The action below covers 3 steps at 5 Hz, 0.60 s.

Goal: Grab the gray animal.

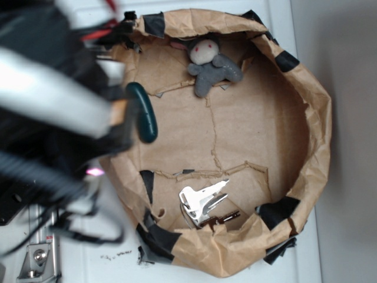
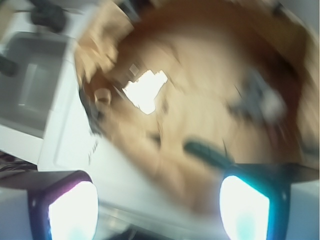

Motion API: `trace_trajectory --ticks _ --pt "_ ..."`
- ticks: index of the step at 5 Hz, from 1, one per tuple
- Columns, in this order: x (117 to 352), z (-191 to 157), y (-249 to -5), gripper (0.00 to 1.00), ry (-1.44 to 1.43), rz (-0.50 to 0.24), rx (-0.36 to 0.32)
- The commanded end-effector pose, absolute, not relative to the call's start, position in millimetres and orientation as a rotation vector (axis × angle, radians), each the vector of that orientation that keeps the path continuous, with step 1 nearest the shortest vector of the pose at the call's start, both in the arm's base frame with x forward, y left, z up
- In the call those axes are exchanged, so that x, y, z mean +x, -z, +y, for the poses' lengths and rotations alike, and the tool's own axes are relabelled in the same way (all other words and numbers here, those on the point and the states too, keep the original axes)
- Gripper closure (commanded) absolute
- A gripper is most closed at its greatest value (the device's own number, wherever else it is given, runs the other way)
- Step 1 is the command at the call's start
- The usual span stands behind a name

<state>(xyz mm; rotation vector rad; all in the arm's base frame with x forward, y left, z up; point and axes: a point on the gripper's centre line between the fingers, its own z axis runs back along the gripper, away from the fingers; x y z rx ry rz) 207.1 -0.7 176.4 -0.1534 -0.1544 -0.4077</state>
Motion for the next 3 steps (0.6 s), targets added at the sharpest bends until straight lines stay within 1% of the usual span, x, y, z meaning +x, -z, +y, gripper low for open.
trace_trajectory --ticks 1,2,3 --pt "254 31 -150 0.0 0.8 -0.344 0.058" --pt "262 28 -138 0.0 0.863 -0.387 0.084" --pt "278 37 -114 0.0 0.887 -0.358 0.122"
